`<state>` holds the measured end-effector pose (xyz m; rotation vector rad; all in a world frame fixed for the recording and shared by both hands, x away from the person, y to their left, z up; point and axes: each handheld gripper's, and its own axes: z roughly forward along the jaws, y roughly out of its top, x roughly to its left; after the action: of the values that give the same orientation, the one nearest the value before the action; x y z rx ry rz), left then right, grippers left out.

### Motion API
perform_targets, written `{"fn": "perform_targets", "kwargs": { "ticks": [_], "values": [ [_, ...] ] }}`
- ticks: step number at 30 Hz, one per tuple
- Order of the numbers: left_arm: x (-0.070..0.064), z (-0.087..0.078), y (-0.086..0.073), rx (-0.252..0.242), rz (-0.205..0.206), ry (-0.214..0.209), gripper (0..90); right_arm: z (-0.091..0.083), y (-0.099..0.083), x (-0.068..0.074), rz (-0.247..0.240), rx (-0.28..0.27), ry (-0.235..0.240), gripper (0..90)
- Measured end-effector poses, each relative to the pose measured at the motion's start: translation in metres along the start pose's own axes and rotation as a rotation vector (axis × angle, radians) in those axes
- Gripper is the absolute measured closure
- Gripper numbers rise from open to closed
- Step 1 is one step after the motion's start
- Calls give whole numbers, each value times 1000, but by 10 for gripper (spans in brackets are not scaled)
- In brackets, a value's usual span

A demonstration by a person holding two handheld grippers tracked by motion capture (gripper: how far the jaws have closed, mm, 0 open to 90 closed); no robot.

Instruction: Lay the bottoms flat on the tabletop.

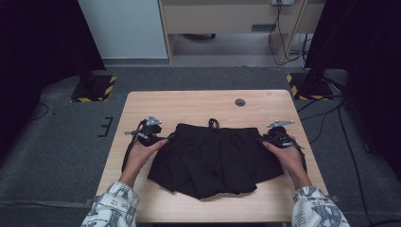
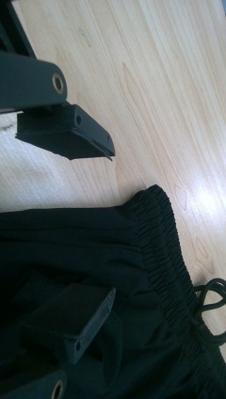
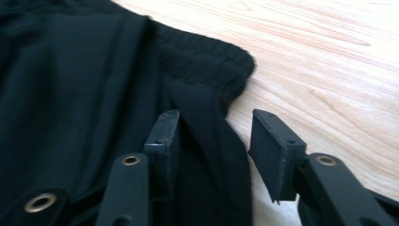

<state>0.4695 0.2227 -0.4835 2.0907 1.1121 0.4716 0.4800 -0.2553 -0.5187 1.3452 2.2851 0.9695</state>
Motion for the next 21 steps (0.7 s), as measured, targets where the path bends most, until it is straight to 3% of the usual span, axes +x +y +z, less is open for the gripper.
{"fn": "perform_targets", "kwargs": {
  "ticks": [3, 5, 9, 11, 14, 18, 21],
  "values": [
    [2, 10, 0, 29, -3, -9, 304, 6, -2, -3, 17, 11, 8, 611],
    [2, 17, 0, 47, 2, -3, 326, 8, -1, -2, 8, 5, 18, 648],
    [1, 34, -3, 73, -30, -25, 358, 10, 2, 1, -17, 6, 16, 734],
    [-2, 41, -4, 95, -18, -18, 385, 11, 2, 2, -26, 3, 14, 784],
    [-7, 48, -3, 110, 1, -16, 562, 8, 4, 4, -33, -23, 12, 865],
    [-13, 46, 1, 101, 8, -13, 840, -2, 9, 8, -41, -66, 15, 881],
    [-16, 33, 7, 51, 6, -10, 878, -16, 15, 10, -50, -106, 21, 884]
  ]
}}
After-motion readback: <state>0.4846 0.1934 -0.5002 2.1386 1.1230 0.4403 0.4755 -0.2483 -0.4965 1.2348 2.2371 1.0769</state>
